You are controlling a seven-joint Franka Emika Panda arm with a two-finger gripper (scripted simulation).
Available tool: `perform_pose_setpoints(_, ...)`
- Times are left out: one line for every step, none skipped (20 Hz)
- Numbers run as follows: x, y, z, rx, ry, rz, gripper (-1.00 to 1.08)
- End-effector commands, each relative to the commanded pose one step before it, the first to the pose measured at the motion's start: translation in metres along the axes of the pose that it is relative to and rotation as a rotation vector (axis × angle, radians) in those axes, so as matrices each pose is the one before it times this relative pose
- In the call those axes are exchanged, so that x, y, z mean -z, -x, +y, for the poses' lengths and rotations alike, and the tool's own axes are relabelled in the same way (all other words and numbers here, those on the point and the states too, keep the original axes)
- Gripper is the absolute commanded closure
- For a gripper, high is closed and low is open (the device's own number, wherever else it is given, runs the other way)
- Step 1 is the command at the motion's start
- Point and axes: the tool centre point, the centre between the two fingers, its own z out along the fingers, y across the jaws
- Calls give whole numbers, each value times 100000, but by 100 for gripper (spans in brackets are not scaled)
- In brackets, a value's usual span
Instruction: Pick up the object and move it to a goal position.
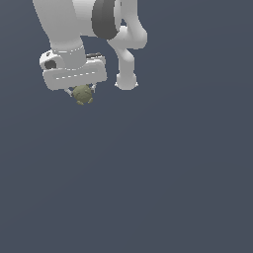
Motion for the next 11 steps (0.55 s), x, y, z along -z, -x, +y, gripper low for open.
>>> perform_pose_setpoints(1102,235,341,68,-43,-120,108)
perform_pose_setpoints(314,60,111,0,0,0,108)
perform_pose_setpoints(261,48,95,0,0,0,108)
perform_pose_setpoints(207,34,79,0,0,0,108)
perform_pose_setpoints(155,9,46,10,39,-28,108)
perform_pose_setpoints(100,7,47,0,0,0,108)
perform_pose_setpoints(46,-6,31,0,0,0,108)
perform_pose_setpoints(-7,-20,15,0,0,0,108)
perform_pose_setpoints(-61,-33,-2,0,0,0,108)
perform_pose_setpoints(-75,-31,-11,0,0,0,108)
perform_pose_setpoints(-27,-10,-5,0,0,0,108)
